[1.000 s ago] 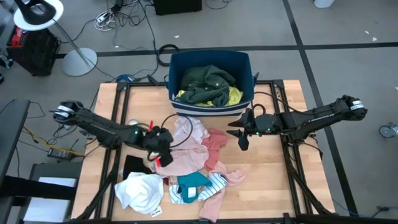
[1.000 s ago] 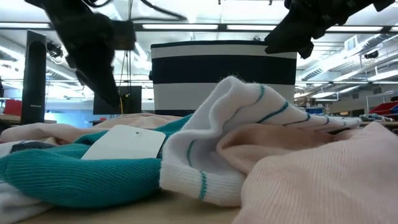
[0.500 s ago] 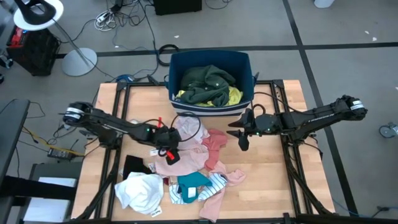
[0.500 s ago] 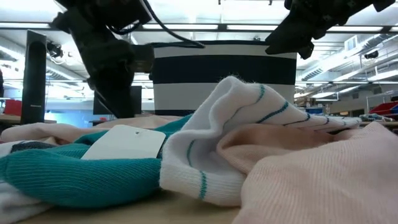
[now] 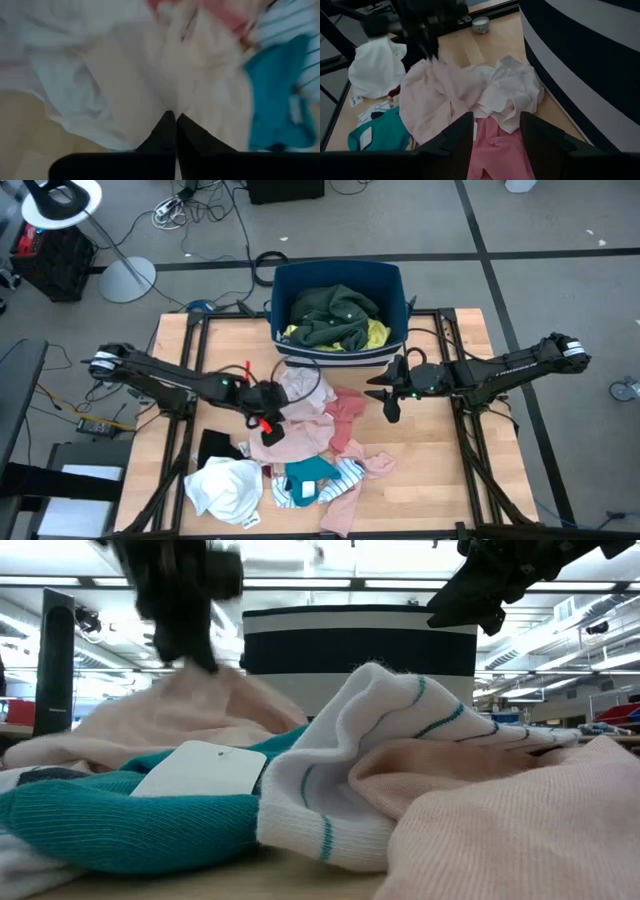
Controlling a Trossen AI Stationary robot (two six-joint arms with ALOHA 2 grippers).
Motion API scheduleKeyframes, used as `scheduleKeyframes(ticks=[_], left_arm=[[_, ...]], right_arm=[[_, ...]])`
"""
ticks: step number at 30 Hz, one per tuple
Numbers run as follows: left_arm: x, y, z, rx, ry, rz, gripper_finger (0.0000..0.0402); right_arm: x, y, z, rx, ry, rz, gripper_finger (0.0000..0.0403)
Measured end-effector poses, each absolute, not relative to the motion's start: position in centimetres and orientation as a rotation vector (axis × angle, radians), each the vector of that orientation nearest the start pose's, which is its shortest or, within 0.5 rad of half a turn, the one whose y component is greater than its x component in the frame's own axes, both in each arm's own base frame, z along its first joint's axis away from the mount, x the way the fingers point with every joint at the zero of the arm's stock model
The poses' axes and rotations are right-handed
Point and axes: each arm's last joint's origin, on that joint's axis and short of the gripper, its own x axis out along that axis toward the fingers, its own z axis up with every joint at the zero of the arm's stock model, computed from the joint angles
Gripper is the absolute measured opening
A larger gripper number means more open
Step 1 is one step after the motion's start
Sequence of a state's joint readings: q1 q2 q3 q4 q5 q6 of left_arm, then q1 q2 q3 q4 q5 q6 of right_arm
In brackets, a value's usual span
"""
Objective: Sort clothes
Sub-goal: Put the bottom light pink boxer into the blue laundry bin
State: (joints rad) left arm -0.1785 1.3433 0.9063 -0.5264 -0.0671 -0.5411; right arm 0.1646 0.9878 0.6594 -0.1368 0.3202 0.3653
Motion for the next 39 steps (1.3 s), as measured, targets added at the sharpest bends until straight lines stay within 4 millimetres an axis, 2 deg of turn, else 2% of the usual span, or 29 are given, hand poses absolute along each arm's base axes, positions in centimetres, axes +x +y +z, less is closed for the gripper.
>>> scheduleKeyframes(ticks=[12, 16, 20, 29, 32, 35, 39], left_arm=[[24.1, -4.0, 38.3, -0.200, 0.648, 0.127, 0.0001], [23.8, -3.7, 42.6, -0.110, 0.522, 0.099, 0.0000], [23.6, -2.2, 46.3, -0.035, 0.382, 0.139, 0.0000], [25.0, 2.8, 52.6, 0.100, 0.078, 0.280, 0.0000], [25.6, 4.8, 53.9, 0.147, 0.007, 0.357, 0.0000], [26.6, 7.2, 54.3, 0.155, -0.017, 0.435, 0.0000], [28.0, 10.4, 53.3, 0.154, 0.028, 0.499, 0.0000]], right_arm=[[20.9, 2.6, 25.8, 0.244, 0.428, -0.235, 0.0165], [20.9, 2.5, 25.8, 0.244, 0.435, -0.236, 0.0165], [21.0, 2.6, 25.6, 0.258, 0.443, -0.238, 0.0165], [21.5, 2.9, 24.9, 0.252, 0.475, -0.236, 0.0165], [21.7, 2.9, 24.8, 0.250, 0.481, -0.238, 0.0165], [21.7, 2.9, 24.8, 0.248, 0.481, -0.238, 0.0165], [21.7, 2.9, 24.7, 0.245, 0.482, -0.237, 0.0165]])
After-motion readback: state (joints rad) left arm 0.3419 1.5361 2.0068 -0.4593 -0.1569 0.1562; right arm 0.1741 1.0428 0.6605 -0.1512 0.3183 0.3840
